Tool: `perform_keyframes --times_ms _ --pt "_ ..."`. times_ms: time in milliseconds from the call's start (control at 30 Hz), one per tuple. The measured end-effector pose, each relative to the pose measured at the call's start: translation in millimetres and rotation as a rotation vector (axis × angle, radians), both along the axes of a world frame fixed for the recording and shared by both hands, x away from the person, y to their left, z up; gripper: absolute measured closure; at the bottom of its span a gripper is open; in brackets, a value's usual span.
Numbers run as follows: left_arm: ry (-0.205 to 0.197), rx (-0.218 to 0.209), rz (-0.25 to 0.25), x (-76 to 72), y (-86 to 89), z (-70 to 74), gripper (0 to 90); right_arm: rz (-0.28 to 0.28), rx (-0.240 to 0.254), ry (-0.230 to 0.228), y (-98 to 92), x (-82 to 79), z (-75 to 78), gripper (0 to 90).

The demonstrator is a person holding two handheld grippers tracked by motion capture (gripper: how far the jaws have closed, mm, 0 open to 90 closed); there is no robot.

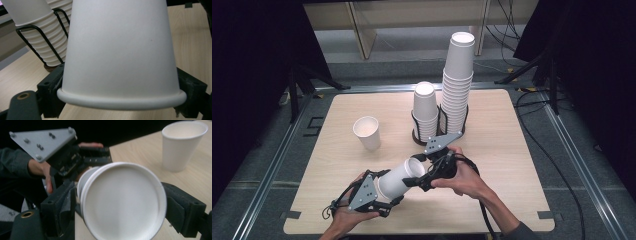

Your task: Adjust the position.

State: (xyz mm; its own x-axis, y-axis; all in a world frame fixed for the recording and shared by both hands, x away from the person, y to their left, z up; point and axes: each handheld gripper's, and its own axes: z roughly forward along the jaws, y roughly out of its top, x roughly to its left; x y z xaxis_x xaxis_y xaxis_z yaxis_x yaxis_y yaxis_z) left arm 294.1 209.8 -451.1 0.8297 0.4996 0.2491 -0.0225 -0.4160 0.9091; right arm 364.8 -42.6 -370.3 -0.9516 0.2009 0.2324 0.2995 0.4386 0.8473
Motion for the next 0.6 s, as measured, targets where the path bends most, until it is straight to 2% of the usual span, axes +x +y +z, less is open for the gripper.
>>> perform_keyframes --times_ms 33,67,100,167,200,333,367,400,467,500,533,600 --pt "0.0 0.016 -0.001 -0.4 0.2 0.6 14.9 0.004 -0.02 0.006 0.7 -0.3 -1.3 17.4" --pt "0.0 0.029 -0.004 -0.6 0.5 1.0 14.9 0.017 -0.019 -0.008 2.0 0.8 -3.1 17.4" --pt "-0.012 0.021 -0.006 -0.3 -0.7 -0.5 14.9 0.024 -0.027 -0.007 2.7 1.1 -4.3 17.3" --pt "-0.006 0.05 -0.009 -1.5 -1.0 -0.3 14.8 0.022 -0.044 0.025 4.6 -0.6 -6.4 16.9" --pt "-0.004 0.054 -0.012 -2.0 -1.7 -0.6 14.7 0.033 -0.048 0.015 5.9 0.1 -7.8 17.0" --pt "-0.018 0.05 -0.026 -2.4 -4.3 -2.1 14.2 0.037 -0.067 0.025 9.5 -0.6 -11.9 18.5" --pt "-0.015 0.061 -0.023 -3.1 -3.9 -1.4 14.1 0.041 -0.064 0.04 9.7 -1.2 -12.1 19.2" --pt "-0.012 0.07 -0.027 -3.0 -3.4 -0.7 14.0 0.044 -0.059 0.034 10.1 -0.5 -13.1 19.5" --pt "-0.012 0.044 -0.03 -2.0 -3.8 -2.3 13.8 0.04 -0.049 0.051 9.9 0.0 -13.6 20.2" --pt "-0.005 0.059 -0.03 -2.3 -2.7 -1.1 13.6 0.027 -0.055 0.092 8.9 -1.4 -12.5 20.6" --pt "-0.003 0.066 -0.035 -1.8 -2.1 -0.8 13.2 0.04 -0.04 0.075 8.9 0.5 -13.2 21.0" --pt "0.003 0.037 -0.031 -2.0 -3.4 -2.6 12.0 0.044 -0.038 0.093 8.5 0.9 -13.4 21.6"
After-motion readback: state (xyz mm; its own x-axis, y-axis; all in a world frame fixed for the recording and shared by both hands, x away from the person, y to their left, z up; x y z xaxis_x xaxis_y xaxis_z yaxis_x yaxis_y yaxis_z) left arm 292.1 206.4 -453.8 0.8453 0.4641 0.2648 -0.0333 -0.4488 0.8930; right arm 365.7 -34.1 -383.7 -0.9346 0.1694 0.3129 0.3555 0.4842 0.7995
